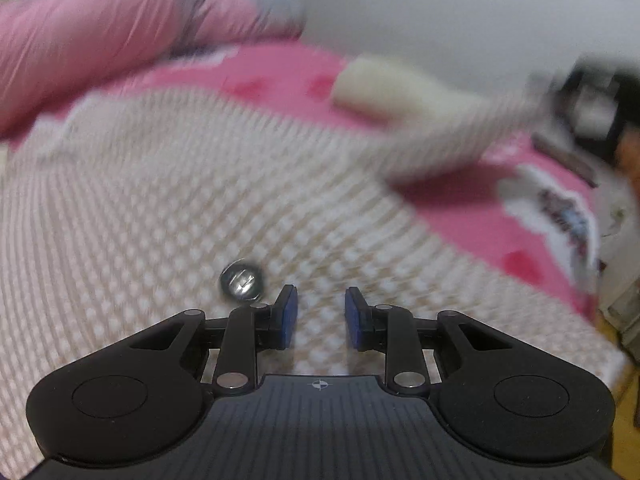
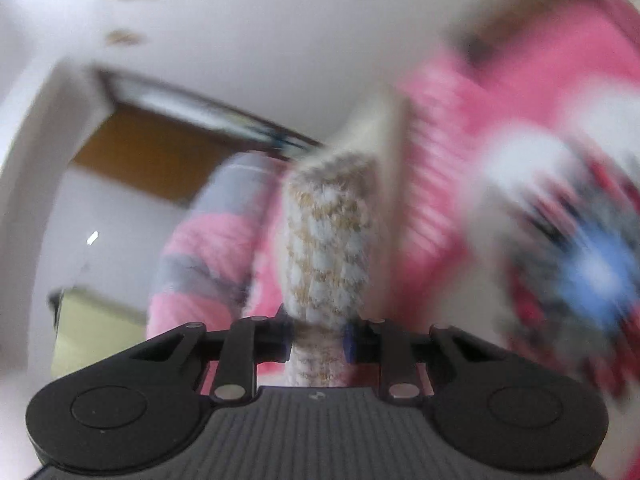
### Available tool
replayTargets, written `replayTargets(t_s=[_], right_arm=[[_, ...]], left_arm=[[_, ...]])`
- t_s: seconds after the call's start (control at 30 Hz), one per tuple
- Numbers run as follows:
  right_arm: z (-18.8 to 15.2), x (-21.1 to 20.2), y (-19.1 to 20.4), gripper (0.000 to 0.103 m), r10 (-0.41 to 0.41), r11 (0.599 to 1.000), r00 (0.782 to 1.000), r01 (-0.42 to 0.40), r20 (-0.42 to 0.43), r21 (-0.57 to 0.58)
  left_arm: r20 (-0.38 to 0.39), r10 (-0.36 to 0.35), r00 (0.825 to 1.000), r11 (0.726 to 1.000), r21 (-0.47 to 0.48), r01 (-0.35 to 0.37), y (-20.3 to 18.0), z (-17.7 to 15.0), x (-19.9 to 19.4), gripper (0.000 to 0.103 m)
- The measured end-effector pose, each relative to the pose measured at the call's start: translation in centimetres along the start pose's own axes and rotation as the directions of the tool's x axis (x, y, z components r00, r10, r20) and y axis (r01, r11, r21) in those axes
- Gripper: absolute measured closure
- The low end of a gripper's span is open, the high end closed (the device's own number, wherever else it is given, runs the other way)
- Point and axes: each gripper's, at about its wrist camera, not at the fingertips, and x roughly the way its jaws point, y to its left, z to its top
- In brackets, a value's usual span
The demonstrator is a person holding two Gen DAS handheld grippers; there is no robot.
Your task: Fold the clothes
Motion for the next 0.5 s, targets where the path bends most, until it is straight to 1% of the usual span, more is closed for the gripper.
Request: replayTargets(t_s=[0.03,0.07,0.1,0.17,0.2,0.27,0.3,0.37,0.4,0.47,0.5], right_arm=[[1.1,0.7,2.0,0.078,0.025,0.996,1.0,-0.023,0.018,-0.083],[2.1,1.5,4.0,0.078,0.051,0.985,0.998,-0.045,0.035,-0.168],[3.2,1.9,5.6,0.078,0.072,0.969,0.995,-0.054,0.068,-0.242],[4.9,2.6,7.6,0.078,0.097,0.926,0.985,-0.036,0.144,-0.376],[5.8,3.3,7.7,0.078,0.09,0.912,0.98,-0.008,0.18,-0.411],[7.5,5.5,6.0,0.078,0.032,0.906,0.978,0.06,0.208,-0.42],[8.4,7.0,4.5,0.078,-0.019,0.911,0.98,0.098,0.198,-0.401],[9.7,10.4,1.0,0.078,-0.137,0.925,0.979,0.18,0.149,-0.335],[10.2,12.1,-0.7,0.079,-0.197,0.932,0.974,0.222,0.113,-0.288],[10.2,13.4,-2.7,0.079,-0.242,0.943,0.968,0.252,0.071,-0.217],[10.4,13.7,-3.1,0.079,-0.233,0.951,0.97,0.241,0.066,-0.191]], left_arm=[[0.0,-0.013,1.0,1.0,-0.018,0.013,0.4,-0.2,0.2,0.077],[0.007,-0.023,1.0,0.999,-0.025,0.024,0.7,-0.4,0.1,0.077],[0.008,-0.026,1.0,0.999,-0.021,0.026,0.8,-0.6,0.1,0.077],[0.009,-0.032,0.999,0.999,-0.022,0.032,1.1,-0.9,0.0,0.077],[0.009,-0.036,0.999,0.999,-0.028,0.036,1.2,-1.0,0.0,0.077],[0.009,-0.045,0.999,0.998,-0.037,0.046,1.6,-1.1,0.0,0.077],[0.009,-0.05,0.999,0.998,-0.039,0.05,1.7,-1.2,0.0,0.077],[0.01,-0.059,0.998,0.997,-0.043,0.059,1.9,-1.3,-0.1,0.077],[0.006,-0.062,0.998,0.997,-0.043,0.062,2.0,-1.2,-0.2,0.077],[-0.001,-0.067,0.998,0.997,-0.045,0.067,2.2,-1.1,-0.3,0.077],[-0.011,-0.071,0.997,0.996,-0.059,0.07,2.4,-0.9,-0.6,0.077]])
